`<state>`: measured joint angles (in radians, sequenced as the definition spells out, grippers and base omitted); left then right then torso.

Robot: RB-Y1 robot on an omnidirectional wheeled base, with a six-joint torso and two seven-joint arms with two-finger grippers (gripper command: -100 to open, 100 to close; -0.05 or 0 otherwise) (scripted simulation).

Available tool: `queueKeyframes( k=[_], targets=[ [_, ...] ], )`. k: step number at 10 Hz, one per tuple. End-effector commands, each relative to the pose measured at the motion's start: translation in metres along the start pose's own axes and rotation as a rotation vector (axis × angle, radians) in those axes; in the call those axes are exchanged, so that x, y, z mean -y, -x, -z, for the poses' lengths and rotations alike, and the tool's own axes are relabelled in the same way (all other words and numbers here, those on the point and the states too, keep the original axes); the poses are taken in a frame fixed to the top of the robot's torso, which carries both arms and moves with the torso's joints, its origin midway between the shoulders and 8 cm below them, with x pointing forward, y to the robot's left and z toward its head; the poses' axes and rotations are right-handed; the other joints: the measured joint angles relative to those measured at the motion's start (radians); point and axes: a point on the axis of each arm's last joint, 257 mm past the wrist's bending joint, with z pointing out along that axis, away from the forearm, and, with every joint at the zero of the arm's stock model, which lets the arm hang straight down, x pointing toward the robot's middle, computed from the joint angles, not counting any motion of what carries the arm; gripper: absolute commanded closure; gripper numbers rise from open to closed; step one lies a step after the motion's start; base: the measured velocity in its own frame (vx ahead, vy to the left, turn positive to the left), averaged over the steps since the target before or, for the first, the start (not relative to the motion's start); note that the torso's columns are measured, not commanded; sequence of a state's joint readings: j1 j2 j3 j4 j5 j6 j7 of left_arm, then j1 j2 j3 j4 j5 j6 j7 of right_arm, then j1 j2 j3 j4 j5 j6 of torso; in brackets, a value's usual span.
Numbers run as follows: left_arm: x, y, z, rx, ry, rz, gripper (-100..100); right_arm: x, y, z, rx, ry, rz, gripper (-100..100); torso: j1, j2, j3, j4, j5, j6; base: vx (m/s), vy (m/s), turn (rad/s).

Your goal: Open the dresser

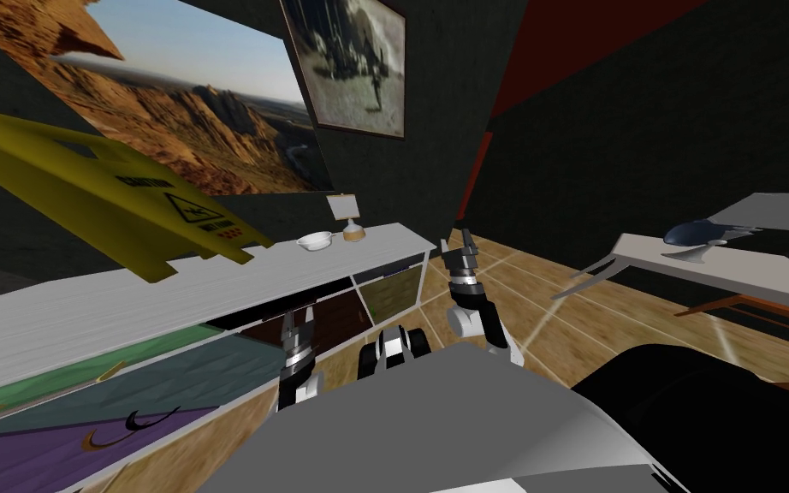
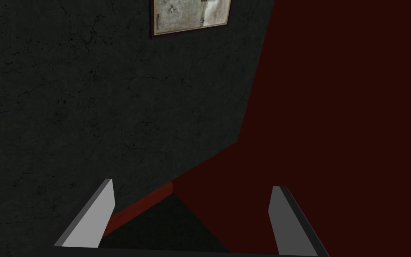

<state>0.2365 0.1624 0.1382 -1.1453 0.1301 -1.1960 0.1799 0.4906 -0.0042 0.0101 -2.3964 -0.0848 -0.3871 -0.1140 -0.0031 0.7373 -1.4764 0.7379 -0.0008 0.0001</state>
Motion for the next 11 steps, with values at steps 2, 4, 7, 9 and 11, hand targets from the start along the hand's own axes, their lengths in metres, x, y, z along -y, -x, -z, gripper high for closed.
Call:
queueKeyframes(
  k=[2,4,7,9,11],
  targets=[
    [-0.002,0.005,-0.024,-0.002,0.003,0.001,-100,0.0,0.0,0.0,0.0,0.0,0.0,0,0.001,0.0,0.0,0.0,0.0,0.0,-0.014,-0.03,0.016],
    [-0.005,0.005,-0.022,0.0,0.014,0.001,-100,0.0,0.0,0.0,0.0,0.0,0.0,0,0.003,-0.001,-0.001,0.003,-0.002,0.002,-0.017,-0.02,0.012],
    [-0.001,0.001,-0.003,0.0,0.002,0.0,100,0.0,0.0,0.0,0.0,0.0,0.0,0,0.003,0.001,0.0,0.003,-0.002,-0.001,0.021,0.026,-0.025],
    [-0.003,0.001,0.001,0.002,0.007,0.0,100,0.0,0.0,0.0,0.0,0.0,0.0,0,0.002,0.002,0.001,0.001,0.0,0.0,0.014,0.021,-0.003],
    [-0.008,-0.024,-0.006,0.0,0.007,0.005,-100,0.0,0.0,0.0,0.0,0.0,0.0,0,0.002,0.001,0.001,0.0,0.001,0.0,-0.008,0.04,0.023]
  ],
)
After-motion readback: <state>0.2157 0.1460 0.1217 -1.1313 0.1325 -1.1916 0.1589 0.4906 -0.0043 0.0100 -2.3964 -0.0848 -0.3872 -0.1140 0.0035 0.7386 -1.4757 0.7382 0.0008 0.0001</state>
